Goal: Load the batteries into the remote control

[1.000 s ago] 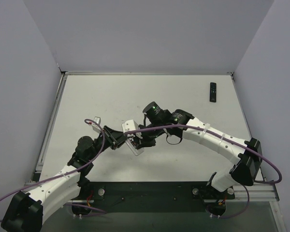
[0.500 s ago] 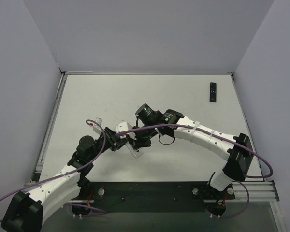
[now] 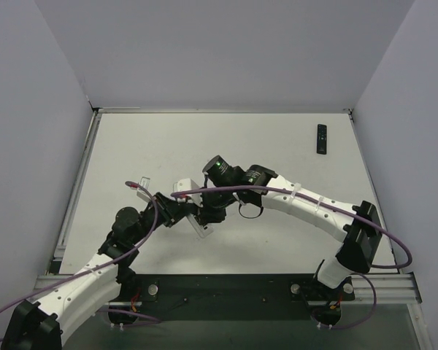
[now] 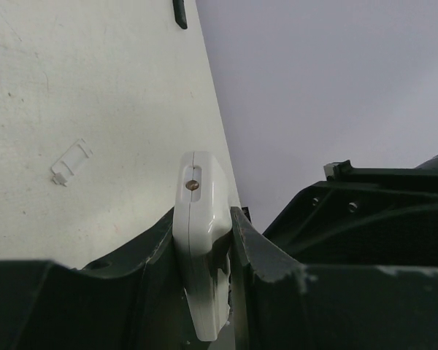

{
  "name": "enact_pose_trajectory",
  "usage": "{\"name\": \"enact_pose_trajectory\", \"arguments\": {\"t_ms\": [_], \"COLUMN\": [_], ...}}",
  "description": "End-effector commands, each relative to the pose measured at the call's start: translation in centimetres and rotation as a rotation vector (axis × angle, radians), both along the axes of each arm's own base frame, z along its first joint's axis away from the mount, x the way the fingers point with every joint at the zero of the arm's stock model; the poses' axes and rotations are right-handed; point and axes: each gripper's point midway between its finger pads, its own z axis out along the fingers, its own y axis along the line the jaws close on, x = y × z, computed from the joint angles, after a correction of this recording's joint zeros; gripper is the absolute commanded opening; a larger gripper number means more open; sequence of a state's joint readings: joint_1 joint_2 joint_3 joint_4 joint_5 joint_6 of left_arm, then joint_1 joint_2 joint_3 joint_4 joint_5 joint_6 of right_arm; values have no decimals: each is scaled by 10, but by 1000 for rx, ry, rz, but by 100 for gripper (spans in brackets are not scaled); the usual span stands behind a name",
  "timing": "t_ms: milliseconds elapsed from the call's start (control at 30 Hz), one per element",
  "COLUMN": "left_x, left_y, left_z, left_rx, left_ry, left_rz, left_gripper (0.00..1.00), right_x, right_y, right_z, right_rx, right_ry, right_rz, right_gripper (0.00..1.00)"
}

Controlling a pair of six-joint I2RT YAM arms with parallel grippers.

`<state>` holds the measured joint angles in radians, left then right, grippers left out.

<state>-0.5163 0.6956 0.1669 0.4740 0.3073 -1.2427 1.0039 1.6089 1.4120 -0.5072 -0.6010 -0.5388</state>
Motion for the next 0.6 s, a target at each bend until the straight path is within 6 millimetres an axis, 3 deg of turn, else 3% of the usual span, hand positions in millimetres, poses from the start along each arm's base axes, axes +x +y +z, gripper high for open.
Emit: {"name": "enact_pose_trajectory", "arguments": {"t_ms": [0,100,133,200,367,567], "left_x": [11,14,15,15,15,16], "left_y": [9,17,19,25,32,43], "left_z": [10,-9,-13,-25,-34,-43], "left_rx": [96,147,154,175,188,228], "left_ry": [-143,-134,-133,-120,-114,-96], "left_rz": [58,96,106,127,159,207], "left_gripper": [0,0,0,0,0,0], "right_x": [14,33,35,52,62,71], "right_y": [-12,-26,-34,-46,-74,-77], "right_z": [31,34,22,18,-35,-84], "right_rx": [59,78,55,62,-58,-140], "right_ry": [-19,-42,-31,-33,14,65], "right_rz": [-182,-345,-395,-544,-738,-896], "right_gripper": [22,32,36,40,44,43]}}
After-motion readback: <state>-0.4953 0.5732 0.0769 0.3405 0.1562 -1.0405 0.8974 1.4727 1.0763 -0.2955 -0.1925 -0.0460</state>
